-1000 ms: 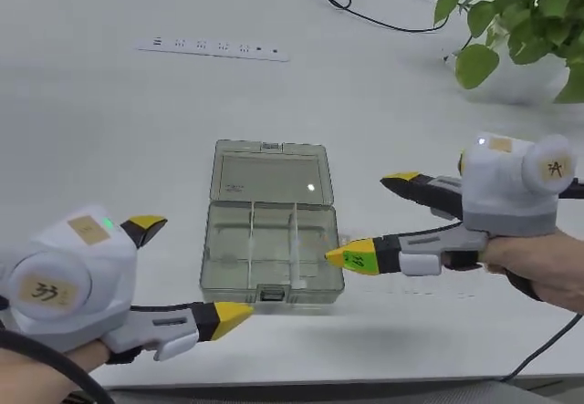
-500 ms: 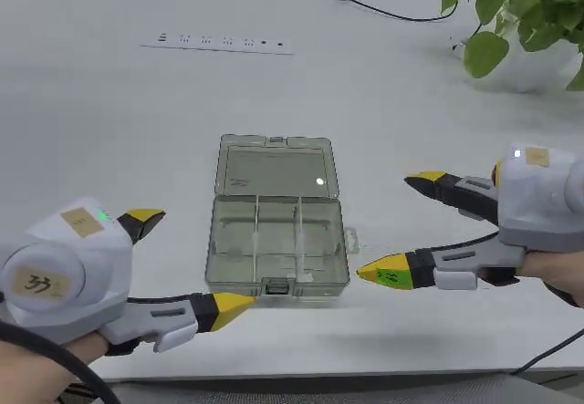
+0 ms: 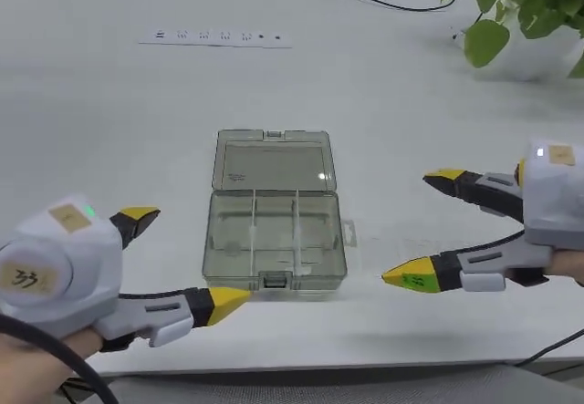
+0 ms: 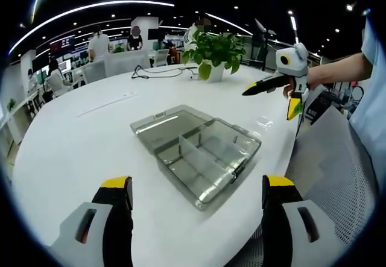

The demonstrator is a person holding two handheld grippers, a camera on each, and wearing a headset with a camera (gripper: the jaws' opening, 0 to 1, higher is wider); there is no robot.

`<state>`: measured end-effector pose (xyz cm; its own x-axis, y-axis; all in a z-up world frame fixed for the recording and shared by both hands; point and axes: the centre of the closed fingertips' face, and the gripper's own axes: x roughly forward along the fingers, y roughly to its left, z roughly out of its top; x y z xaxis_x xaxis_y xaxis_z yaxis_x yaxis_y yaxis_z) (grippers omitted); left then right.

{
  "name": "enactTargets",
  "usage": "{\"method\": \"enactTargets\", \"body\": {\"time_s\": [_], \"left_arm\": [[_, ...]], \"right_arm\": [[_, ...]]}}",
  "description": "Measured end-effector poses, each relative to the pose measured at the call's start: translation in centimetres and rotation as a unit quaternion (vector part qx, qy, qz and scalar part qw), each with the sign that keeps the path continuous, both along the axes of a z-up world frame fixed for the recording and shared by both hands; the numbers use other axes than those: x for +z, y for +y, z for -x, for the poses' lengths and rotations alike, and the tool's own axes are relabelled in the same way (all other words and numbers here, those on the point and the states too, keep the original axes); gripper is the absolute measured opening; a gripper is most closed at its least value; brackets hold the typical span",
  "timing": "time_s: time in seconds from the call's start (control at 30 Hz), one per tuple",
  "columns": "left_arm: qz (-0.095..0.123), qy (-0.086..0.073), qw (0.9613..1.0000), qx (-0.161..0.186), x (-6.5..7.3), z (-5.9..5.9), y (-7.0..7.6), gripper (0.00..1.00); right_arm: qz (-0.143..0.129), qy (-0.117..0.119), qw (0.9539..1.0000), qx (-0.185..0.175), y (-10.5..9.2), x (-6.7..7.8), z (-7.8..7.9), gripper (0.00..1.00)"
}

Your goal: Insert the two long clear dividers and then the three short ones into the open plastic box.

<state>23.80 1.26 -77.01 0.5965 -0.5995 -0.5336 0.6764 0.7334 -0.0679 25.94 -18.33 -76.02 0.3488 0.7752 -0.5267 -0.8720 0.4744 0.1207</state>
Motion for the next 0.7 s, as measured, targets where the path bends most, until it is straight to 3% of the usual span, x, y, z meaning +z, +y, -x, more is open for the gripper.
{"method": "enactTargets", "body": {"time_s": [0.27,0.37,0.47,0.7], "left_arm": [[-0.004,-0.001,1.0000,0.005,0.2,0.2,0.2,0.90],[-0.004,-0.002,1.0000,0.006,0.3,0.3,0.1,0.90],[-0.005,-0.003,1.0000,0.007,0.4,0.4,0.1,0.90],[-0.006,-0.006,0.9999,0.006,0.5,0.5,0.0,0.90]], "right_arm": [[0.044,0.003,0.9980,0.046,-0.5,-1.3,0.7,0.99],[0.077,0.004,0.9942,0.075,-0.7,-2.2,1.0,0.98],[0.087,0.008,0.9920,0.091,-0.5,-2.6,1.1,0.94],[0.138,0.015,0.9813,0.133,-0.8,-4.1,0.9,0.88]]}}
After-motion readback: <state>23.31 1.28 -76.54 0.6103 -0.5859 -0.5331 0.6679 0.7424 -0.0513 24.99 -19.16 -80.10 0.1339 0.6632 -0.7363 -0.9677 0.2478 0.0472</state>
